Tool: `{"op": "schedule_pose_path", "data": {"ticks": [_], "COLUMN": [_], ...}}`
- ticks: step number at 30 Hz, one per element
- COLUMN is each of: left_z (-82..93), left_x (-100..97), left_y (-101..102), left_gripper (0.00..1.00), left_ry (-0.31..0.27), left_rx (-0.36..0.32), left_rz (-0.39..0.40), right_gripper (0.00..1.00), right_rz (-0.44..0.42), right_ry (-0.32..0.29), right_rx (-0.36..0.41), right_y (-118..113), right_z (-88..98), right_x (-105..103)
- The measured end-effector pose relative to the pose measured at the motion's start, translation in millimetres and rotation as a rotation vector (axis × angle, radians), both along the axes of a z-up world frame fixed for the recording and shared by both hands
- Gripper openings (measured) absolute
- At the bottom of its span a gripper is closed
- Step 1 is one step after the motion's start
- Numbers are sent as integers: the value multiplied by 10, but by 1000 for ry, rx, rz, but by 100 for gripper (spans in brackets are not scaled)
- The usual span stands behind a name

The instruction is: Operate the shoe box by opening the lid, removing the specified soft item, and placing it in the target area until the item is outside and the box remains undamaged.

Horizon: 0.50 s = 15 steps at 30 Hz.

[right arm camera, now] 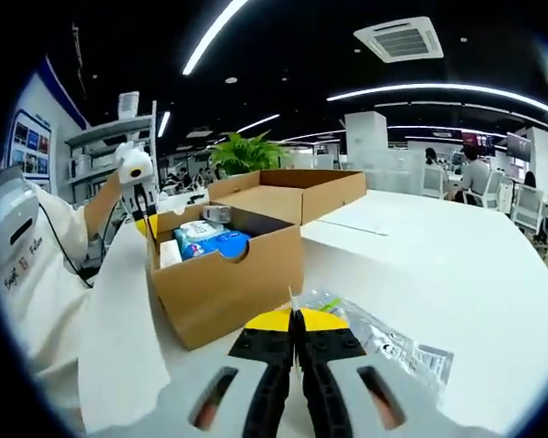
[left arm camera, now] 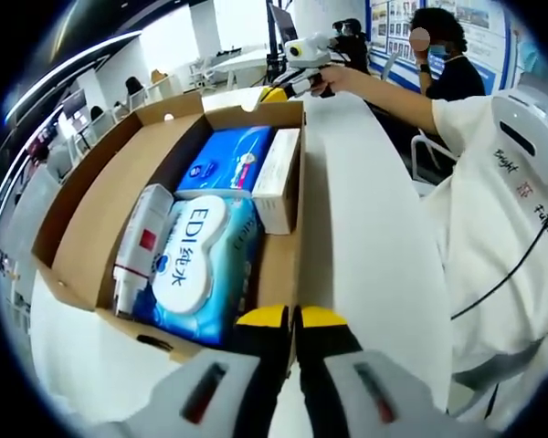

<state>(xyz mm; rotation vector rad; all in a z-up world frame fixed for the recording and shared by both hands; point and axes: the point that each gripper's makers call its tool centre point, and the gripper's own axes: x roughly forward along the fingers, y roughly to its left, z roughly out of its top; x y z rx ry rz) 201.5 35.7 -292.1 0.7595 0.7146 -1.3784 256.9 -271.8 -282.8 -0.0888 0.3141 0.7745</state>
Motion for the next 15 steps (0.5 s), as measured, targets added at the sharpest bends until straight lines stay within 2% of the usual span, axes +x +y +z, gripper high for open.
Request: {"op": "schedule_pose_path", "data": {"ticks": [7, 9, 15], "left_z": [0, 0, 1], "left_x": [4, 3, 3], "left_y": [-4, -6, -9], "left_gripper": [3, 3, 3], "left_ry": [-7, -10, -8], "left_rx": [-2, -3, -3], "left_rz": [10, 9, 9], "right_gripper": [0, 0, 0], "right_rz": [-14, -23, 6], "right_ry": [-10, -31, -42], "right_rx": [2, -7, -31], "right_y": [-32, -40, -57], "right_z": [43, 62, 67], "right_x": [14, 14, 7]}}
